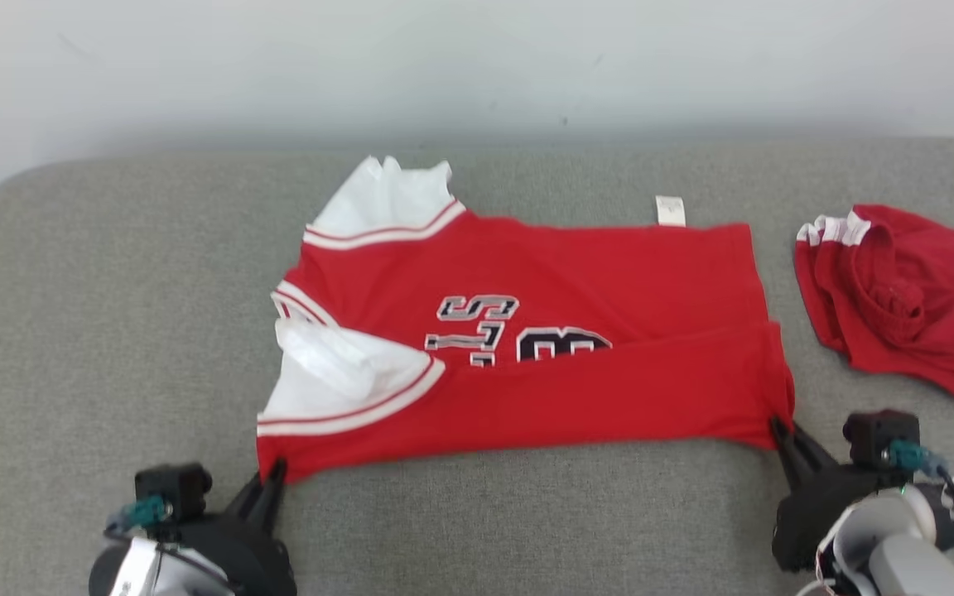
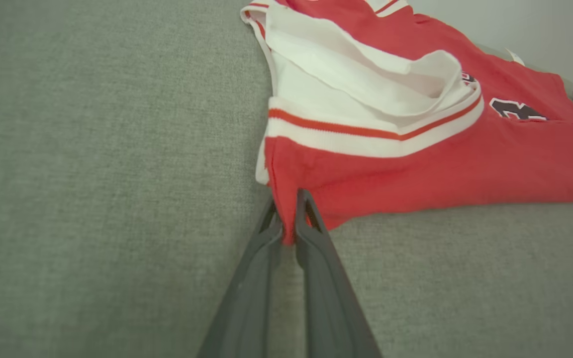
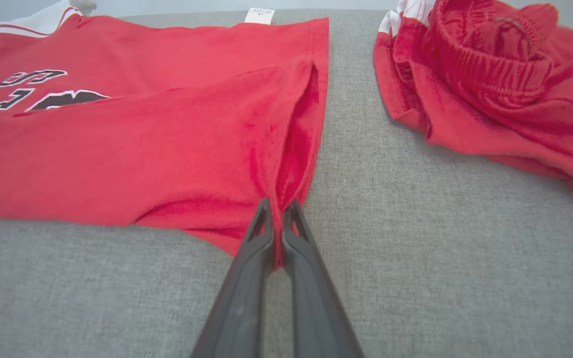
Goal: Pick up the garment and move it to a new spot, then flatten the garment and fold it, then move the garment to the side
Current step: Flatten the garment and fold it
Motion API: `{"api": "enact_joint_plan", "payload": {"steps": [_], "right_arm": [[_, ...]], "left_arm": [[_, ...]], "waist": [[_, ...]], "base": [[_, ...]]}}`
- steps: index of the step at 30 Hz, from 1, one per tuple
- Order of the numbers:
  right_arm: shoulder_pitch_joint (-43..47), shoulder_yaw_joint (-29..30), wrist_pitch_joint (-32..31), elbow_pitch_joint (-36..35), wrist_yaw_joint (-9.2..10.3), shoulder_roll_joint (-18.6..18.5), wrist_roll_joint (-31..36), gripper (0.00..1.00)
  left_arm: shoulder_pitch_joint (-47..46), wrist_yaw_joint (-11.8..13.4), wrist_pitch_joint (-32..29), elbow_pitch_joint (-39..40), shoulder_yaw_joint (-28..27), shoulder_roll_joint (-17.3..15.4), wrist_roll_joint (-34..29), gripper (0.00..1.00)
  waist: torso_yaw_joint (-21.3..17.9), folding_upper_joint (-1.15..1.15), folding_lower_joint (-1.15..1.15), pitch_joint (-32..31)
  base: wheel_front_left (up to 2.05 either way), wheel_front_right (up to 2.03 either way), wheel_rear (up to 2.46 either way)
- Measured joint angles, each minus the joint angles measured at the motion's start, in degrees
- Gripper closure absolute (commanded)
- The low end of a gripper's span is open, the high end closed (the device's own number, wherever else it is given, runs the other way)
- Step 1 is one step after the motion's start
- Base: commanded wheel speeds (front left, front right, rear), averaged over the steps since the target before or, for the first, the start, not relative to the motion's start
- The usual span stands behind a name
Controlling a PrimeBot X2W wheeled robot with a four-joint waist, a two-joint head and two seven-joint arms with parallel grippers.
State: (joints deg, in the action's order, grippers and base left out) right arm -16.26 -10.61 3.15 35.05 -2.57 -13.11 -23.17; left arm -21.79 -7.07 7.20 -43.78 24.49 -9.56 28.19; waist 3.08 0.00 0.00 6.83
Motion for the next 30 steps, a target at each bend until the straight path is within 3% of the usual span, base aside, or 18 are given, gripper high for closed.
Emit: {"api": "enact_joint_plan", "payload": {"steps": [7, 19, 30], "right_arm": [[7.5, 0.0, 0.9, -2.4, -0.99, -0.6, -0.6, 1.0], [17.2, 0.5, 0.3, -7.7, -0.97, -0.8, -2.0, 1.0], [23.0, 0.8, -2.7, -12.0, -0.37, -1.0, -3.7, 1.0]], "left_arm": [[8.5, 0.0, 0.4, 2.8, 0.3, -1.1, 1.8, 1.0], [18.9, 0.2, -1.1, 9.5, 1.2, -2.5, 2.5, 1.0], [21.9, 2.6, -3.2, 15.3, 0.7, -4.9, 2.5, 1.0]], "waist": [[0.3, 0.0, -0.01, -4.4], [1.1, 0.0, -0.01, -9.0], [1.4, 0.0, -0.01, -9.3]], "base": [[0.0, 0.0, 0.0], [0.0, 0.0, 0.0], [0.0, 0.0, 0.0]]}}
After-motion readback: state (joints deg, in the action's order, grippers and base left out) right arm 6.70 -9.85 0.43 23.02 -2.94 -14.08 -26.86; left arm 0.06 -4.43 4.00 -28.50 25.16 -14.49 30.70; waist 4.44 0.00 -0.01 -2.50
